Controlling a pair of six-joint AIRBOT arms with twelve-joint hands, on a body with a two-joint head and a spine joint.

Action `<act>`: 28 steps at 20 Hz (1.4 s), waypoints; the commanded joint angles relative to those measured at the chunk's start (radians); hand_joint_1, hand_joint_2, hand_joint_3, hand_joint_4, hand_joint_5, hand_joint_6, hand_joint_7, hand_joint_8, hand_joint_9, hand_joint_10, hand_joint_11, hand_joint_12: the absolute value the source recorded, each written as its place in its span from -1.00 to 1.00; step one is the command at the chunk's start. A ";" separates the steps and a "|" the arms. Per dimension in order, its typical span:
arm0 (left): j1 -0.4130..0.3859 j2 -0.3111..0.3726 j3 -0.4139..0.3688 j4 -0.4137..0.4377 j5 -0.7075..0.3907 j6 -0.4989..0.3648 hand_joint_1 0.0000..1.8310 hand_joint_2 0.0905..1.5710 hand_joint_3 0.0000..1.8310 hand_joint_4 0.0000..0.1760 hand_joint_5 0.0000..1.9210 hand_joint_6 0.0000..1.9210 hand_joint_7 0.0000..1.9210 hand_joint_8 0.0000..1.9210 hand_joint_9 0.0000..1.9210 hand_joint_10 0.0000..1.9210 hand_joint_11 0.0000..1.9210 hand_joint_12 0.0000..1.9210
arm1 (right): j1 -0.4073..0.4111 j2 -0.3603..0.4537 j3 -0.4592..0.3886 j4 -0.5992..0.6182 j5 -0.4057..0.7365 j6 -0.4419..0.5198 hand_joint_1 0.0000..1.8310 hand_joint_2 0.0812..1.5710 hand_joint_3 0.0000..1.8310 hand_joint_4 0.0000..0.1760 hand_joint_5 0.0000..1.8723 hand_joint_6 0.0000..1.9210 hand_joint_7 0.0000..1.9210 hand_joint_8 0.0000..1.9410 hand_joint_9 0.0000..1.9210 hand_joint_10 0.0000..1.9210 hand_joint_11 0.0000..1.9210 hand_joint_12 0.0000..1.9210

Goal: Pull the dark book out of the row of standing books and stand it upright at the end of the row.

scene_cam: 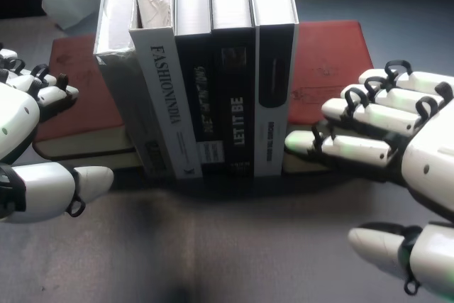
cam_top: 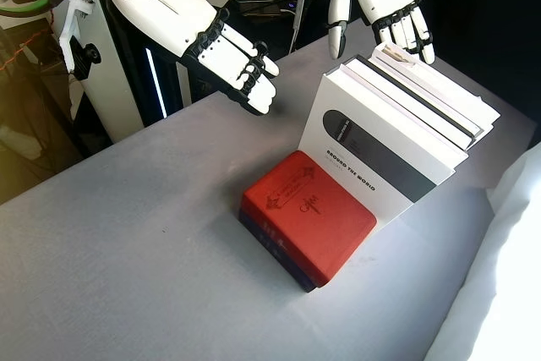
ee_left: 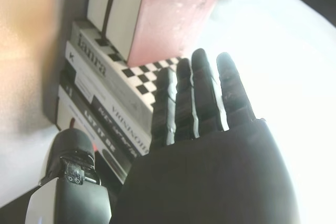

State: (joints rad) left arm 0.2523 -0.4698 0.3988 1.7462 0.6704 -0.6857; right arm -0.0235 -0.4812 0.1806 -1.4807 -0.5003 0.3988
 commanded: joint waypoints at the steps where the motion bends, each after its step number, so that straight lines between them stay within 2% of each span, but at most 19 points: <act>1: -0.015 0.012 0.001 0.061 0.048 -0.003 -1.00 0.23 -0.82 -1.00 -0.95 -0.95 -0.99 -0.95 -1.00 -0.97 -1.00 -0.90 | 0.003 0.009 -0.006 -0.020 0.005 -0.006 -1.00 0.31 -0.75 -1.00 -0.89 -0.93 -0.92 -0.96 -0.98 -0.94 -1.00 -0.90; 2: -0.015 0.012 0.001 0.061 0.048 -0.003 -1.00 0.23 -0.82 -1.00 -0.95 -0.95 -0.99 -0.95 -1.00 -0.97 -1.00 -0.90 | 0.001 0.010 -0.006 -0.009 0.010 -0.011 -1.00 0.31 -0.75 -1.00 -0.89 -0.93 -0.92 -0.96 -0.98 -0.94 -1.00 -0.90; 3: -0.015 0.012 0.001 0.061 0.048 -0.003 -1.00 0.33 -0.96 -1.00 -0.96 -1.00 -0.98 -1.00 -0.98 -1.00 -1.00 -0.95 | 0.000 0.010 -0.005 -0.009 0.024 -0.017 -1.00 0.44 -0.98 -1.00 -0.85 -1.00 -0.87 -1.00 -0.92 -0.99 -1.00 -0.87; 4: -0.015 0.012 0.001 0.061 0.048 -0.003 -1.00 0.36 -0.99 -1.00 -0.92 -1.00 -0.96 -1.00 -0.96 -1.00 -1.00 -0.92 | 0.000 0.010 -0.005 -0.009 0.031 -0.024 -1.00 0.47 -1.00 -1.00 -0.85 -1.00 -0.86 -1.00 -0.90 -1.00 -1.00 -0.71; 6: -0.015 0.012 0.000 0.062 0.046 -0.003 -1.00 0.34 -1.00 -1.00 -0.92 -0.99 -0.95 -0.99 -0.97 -1.00 -0.99 -0.95 | -0.001 0.011 -0.005 -0.006 0.033 -0.025 -1.00 0.45 -1.00 -1.00 -0.86 -1.00 -0.88 -1.00 -0.93 -1.00 -1.00 -0.84; 9: -0.015 0.012 0.001 0.063 0.047 -0.002 -1.00 0.35 -1.00 -1.00 -0.93 -1.00 -0.96 -1.00 -0.98 -1.00 -1.00 -0.99 | 0.001 0.011 -0.008 -0.005 0.061 -0.034 -1.00 0.44 -1.00 -1.00 -0.84 -1.00 -0.87 -1.00 -0.92 -1.00 -1.00 -0.84; 12: -0.015 0.012 0.003 0.067 0.047 -0.002 -1.00 0.36 -1.00 -1.00 -0.92 -0.99 -0.94 -0.99 -0.97 -0.99 -0.98 -0.99 | 0.012 0.008 -0.054 -0.049 -0.042 -0.125 -1.00 0.45 -1.00 -1.00 -0.84 -1.00 -0.87 -1.00 -0.92 -1.00 -1.00 -0.85; 15: -0.015 0.011 0.003 0.068 0.047 -0.002 -1.00 0.36 -1.00 -1.00 -0.92 -0.99 -0.95 -0.99 -0.97 -0.99 -0.98 -0.99 | 0.016 0.004 -0.084 -0.060 -0.117 -0.145 -1.00 0.46 -1.00 -1.00 -0.84 -1.00 -0.86 -1.00 -0.90 -1.00 -1.00 -0.77; 19: -0.021 0.010 0.002 0.068 0.047 -0.003 -1.00 0.36 -1.00 -1.00 -0.91 -0.99 -0.93 -0.99 -0.96 -0.99 -0.96 -0.97 | 0.057 -0.031 -0.109 -0.061 -0.277 -0.142 -1.00 0.46 -1.00 -1.00 -0.83 -1.00 -0.85 -1.00 -0.90 -1.00 -1.00 -0.74; 23: -0.019 0.010 0.002 0.068 0.046 -0.002 -1.00 0.36 -1.00 -1.00 -0.92 -1.00 -0.93 -0.99 -0.95 -1.00 -0.97 -0.98 | 0.100 -0.058 -0.110 -0.144 -0.364 -0.036 -1.00 0.46 -1.00 -1.00 -0.82 -1.00 -0.84 -1.00 -0.88 -1.00 -1.00 -0.65; 25: -0.018 0.010 0.002 0.067 0.041 0.001 -1.00 0.35 -1.00 -1.00 -0.91 -1.00 -0.94 -1.00 -0.96 -1.00 -0.98 -0.98 | 0.139 -0.076 -0.110 -0.145 -0.392 -0.029 -1.00 0.48 -1.00 -1.00 -0.84 -1.00 -0.86 -1.00 -0.91 -1.00 -1.00 -0.78; 27: -0.016 0.010 0.005 0.058 0.042 0.004 -1.00 0.35 -1.00 -1.00 -0.92 -1.00 -0.97 -1.00 -0.99 -1.00 -0.99 -0.98 | 0.169 -0.095 -0.111 -0.148 -0.418 -0.023 -1.00 0.49 -1.00 -1.00 -0.84 -1.00 -0.87 -1.00 -0.92 -1.00 -1.00 -0.80; 28: -0.018 0.009 0.008 0.058 0.043 0.012 -1.00 0.35 -1.00 -1.00 -0.93 -1.00 -0.98 -1.00 -0.99 -1.00 -0.99 -0.98 | 0.172 -0.111 -0.116 -0.188 -0.449 0.009 -1.00 0.49 -1.00 -1.00 -0.84 -1.00 -0.88 -1.00 -0.92 -1.00 -1.00 -0.82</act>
State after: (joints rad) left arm 0.2420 -0.4702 0.4015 1.7443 0.6662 -0.6750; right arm 0.1345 -0.6029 0.0742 -1.5795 -0.9211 0.4015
